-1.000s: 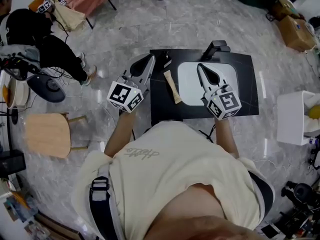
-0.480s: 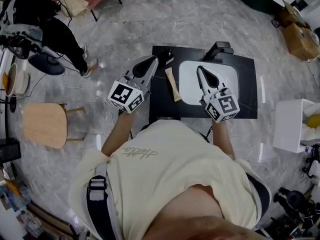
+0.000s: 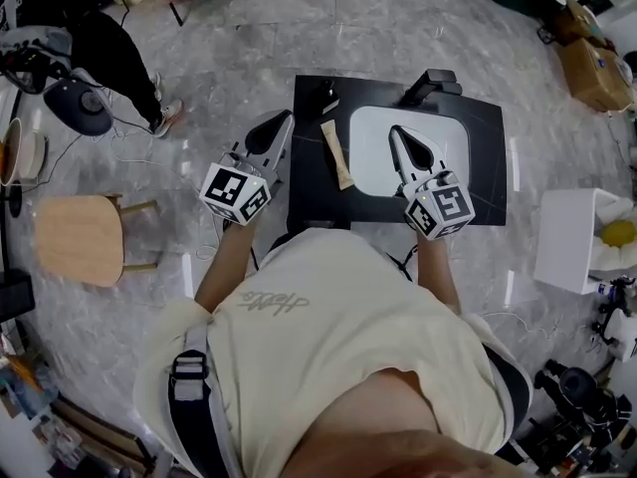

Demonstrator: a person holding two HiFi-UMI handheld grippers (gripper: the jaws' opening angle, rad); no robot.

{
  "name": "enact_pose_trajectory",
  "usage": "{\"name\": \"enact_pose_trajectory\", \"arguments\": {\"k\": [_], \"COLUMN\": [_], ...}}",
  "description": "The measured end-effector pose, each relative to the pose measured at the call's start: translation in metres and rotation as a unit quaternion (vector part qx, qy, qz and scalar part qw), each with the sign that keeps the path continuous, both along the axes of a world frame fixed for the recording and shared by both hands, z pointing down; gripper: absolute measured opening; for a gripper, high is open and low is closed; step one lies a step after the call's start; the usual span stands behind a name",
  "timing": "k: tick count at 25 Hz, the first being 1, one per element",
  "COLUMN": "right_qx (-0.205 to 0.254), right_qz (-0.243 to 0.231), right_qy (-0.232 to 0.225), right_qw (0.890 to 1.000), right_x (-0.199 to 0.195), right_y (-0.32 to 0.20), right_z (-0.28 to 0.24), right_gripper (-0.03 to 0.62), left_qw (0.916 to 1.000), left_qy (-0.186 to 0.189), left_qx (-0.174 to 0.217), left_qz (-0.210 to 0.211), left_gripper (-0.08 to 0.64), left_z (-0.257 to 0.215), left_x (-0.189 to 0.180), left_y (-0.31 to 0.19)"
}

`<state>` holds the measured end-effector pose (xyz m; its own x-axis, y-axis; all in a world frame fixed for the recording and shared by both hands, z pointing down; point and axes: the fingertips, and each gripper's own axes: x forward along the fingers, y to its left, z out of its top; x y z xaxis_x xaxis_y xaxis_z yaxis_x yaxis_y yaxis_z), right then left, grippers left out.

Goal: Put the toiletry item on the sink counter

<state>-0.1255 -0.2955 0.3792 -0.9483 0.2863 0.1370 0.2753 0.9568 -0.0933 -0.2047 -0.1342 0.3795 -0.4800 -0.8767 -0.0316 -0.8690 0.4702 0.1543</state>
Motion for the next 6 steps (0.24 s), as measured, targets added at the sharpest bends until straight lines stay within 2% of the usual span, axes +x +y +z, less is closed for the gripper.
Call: {"name": "enact_pose_trajectory", "arguments": {"k": [6], "right_qx": [0.004], "right_qz": [0.012], "right_qy": [-0.004], "right_qw": [1.000], "right_x": [-0.0017], "right_y": [-0.0036], "right_z": [0.0044], "right_gripper": [-0.006], "left_qw": [0.9999], "left_qy": [0.001], "left_qx": [-0.001], "left_qz": [0.014], "left_gripper": [0.003], "left_z": [0.0055], "left_x": [-0.0044], "left_y": [-0.0064]}}
